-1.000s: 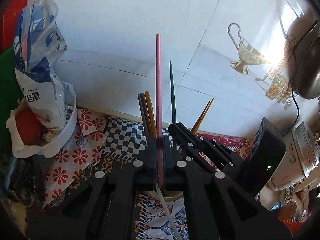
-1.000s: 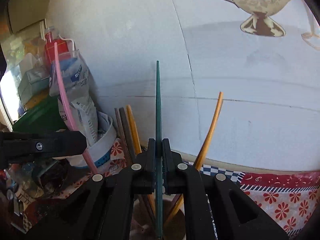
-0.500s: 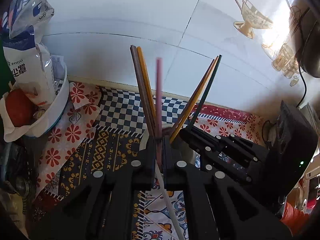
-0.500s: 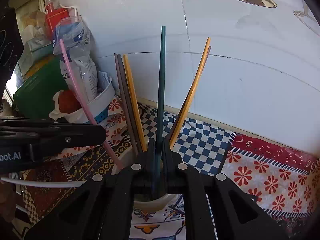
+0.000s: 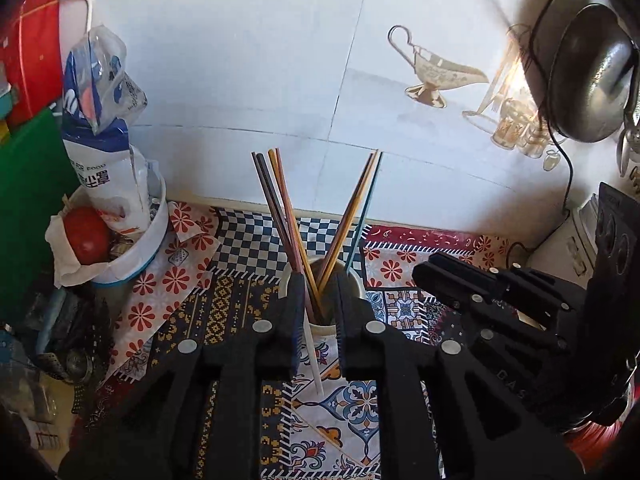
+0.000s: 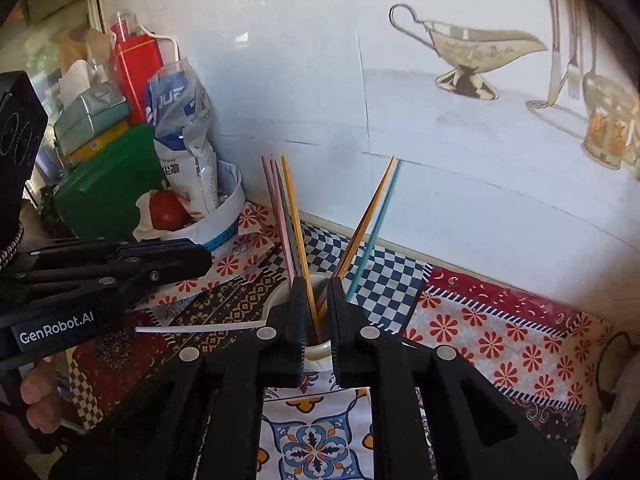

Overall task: Organize utensils
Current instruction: 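Open both tools and move them back to the remaining chopsticks on the cloth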

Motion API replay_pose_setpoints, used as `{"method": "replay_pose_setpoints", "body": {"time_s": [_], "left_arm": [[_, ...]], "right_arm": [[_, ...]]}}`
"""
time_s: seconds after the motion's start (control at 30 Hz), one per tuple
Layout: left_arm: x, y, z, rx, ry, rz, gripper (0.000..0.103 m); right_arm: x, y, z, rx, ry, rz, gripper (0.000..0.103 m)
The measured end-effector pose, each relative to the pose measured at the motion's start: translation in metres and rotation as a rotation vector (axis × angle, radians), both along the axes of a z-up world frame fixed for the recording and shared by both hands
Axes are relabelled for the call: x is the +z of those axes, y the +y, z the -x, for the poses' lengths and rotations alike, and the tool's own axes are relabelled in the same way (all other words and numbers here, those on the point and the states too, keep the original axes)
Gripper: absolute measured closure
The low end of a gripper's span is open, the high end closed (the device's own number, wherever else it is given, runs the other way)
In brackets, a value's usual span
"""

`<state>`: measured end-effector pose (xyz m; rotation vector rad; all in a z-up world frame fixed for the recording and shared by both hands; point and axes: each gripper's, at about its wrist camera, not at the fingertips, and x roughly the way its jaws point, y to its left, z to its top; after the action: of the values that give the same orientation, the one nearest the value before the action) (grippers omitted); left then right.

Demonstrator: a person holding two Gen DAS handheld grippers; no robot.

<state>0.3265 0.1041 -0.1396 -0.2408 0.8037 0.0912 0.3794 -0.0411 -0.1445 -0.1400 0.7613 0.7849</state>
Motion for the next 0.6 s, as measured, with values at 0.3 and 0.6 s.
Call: {"method": "replay_pose_setpoints", "body": {"time_s": [0.3,0.6], "left_arm": [[0.025,-0.024,0.04,-0.057,-0.069,-0.05,0.06],[-0.016,-0.073,0.045,-0.191,0.016,-0.065,0.046]], "right_arm": [[0.034,-0.045,0.047,-0.103,-0.092,-0.014,0.068],[0.017,-0.095,0.077,-0.255,-0.067,0.04,0.055]]}}
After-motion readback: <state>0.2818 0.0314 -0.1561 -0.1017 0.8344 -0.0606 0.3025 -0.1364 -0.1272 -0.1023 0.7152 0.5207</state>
